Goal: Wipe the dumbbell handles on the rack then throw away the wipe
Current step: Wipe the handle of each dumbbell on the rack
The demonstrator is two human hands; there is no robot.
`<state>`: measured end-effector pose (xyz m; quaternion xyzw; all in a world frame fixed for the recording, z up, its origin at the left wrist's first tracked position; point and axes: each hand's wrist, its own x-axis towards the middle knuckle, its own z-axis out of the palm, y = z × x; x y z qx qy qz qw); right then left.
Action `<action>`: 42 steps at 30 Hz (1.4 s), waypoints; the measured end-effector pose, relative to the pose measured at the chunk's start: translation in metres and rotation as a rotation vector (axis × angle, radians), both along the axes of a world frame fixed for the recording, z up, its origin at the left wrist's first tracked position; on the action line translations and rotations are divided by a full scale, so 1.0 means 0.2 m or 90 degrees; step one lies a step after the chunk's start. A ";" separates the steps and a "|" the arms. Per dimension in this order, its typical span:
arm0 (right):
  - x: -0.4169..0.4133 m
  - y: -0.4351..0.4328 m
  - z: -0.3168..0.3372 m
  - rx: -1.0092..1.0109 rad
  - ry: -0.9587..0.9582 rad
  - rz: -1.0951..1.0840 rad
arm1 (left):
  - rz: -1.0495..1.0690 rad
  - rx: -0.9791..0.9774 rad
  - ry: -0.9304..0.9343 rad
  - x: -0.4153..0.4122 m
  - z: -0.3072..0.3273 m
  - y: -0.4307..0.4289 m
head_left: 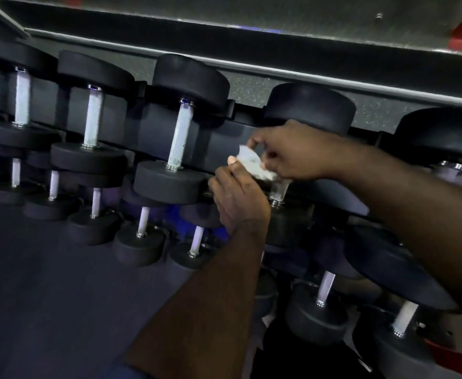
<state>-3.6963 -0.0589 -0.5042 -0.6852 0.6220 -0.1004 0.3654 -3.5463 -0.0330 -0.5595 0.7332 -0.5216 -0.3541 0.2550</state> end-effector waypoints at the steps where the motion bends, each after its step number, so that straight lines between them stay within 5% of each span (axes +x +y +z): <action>1: 0.03 0.00 -0.04 -0.057 0.067 -0.003 | -0.003 0.014 -0.010 -0.01 0.00 0.00; 5: 0.17 0.08 -0.14 -0.004 0.320 0.256 | 0.014 0.077 0.005 -0.03 0.04 -0.01; 12: 0.08 0.40 -0.16 -0.091 0.132 0.126 | -0.010 0.076 -0.008 -0.03 0.06 0.00; 20: 0.10 0.30 -0.26 -0.201 0.322 0.163 | -0.029 0.074 -0.028 -0.03 0.08 0.01; 28: -0.05 0.35 -0.21 -0.251 0.258 0.053 | -0.033 0.070 -0.022 -0.03 0.08 0.01; 32: 0.03 0.43 -0.26 -0.300 0.214 0.220 | -0.037 0.069 -0.021 -0.03 0.08 0.01; 36: -0.08 0.34 -0.19 -0.289 0.279 0.068 | -0.040 0.074 -0.023 -0.02 0.07 0.00; 42: -0.01 0.42 -0.28 -0.239 0.230 0.216 | -0.046 0.074 -0.031 -0.03 0.07 0.00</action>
